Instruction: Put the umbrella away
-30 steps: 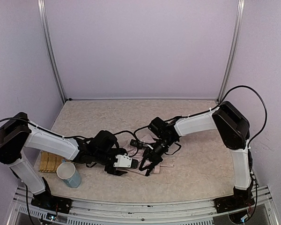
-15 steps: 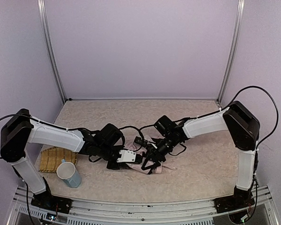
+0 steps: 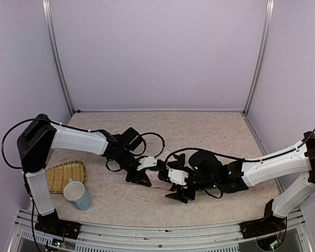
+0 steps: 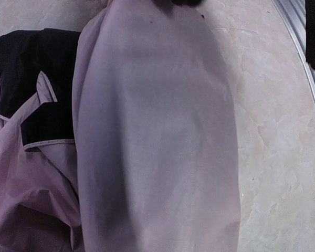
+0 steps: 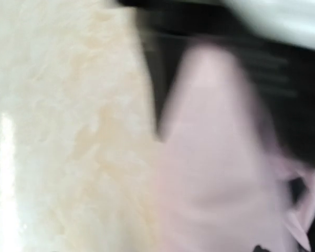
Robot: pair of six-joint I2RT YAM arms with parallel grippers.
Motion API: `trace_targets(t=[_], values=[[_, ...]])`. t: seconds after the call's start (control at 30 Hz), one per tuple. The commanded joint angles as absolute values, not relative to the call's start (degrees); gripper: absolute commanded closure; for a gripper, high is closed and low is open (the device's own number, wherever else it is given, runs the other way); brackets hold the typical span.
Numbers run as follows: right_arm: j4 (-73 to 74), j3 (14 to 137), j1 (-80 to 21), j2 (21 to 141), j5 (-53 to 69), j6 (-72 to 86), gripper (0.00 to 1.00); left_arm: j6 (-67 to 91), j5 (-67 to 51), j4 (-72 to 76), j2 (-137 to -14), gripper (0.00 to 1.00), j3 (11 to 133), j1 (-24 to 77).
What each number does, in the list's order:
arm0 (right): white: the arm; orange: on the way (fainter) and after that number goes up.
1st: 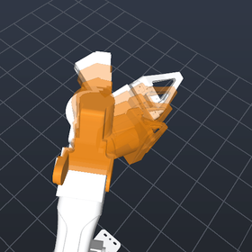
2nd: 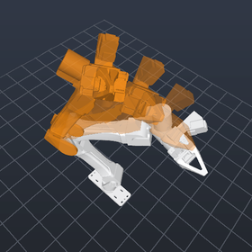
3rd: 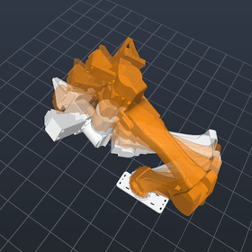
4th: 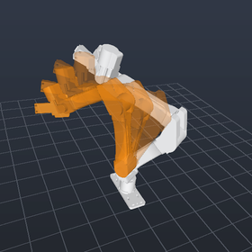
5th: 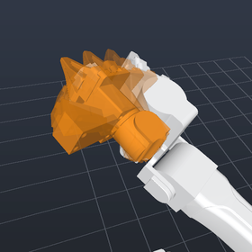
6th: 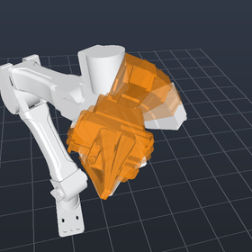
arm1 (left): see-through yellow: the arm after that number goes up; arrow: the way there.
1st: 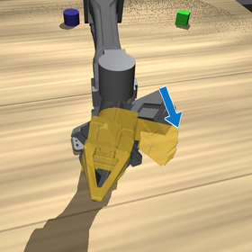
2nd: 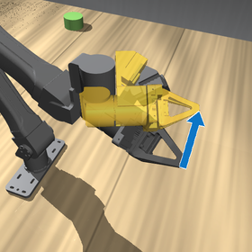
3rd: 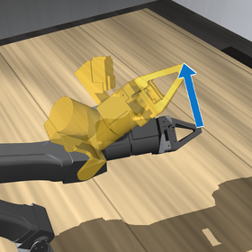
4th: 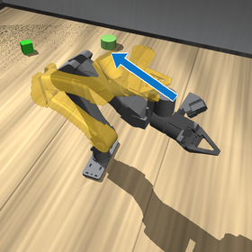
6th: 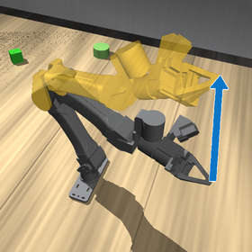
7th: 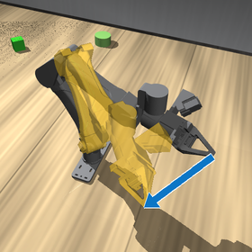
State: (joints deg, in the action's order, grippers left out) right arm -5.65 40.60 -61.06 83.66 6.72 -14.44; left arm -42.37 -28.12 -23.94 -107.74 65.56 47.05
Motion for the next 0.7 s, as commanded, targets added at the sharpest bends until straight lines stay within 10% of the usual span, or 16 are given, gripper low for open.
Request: trace_targets(t=[0.0,0.67], values=[[-8.2,42.7,-66.3,89.2,-13.5,-22.4,0.21,-40.4,-34.8,-36.3,-112.0,0.98,65.6,45.5],[-9.6,51.1,-67.4,102.7,-21.8,-31.5,0.15,-42.1,-38.3,-40.1,-115.3,0.98,66.9,44.3]])
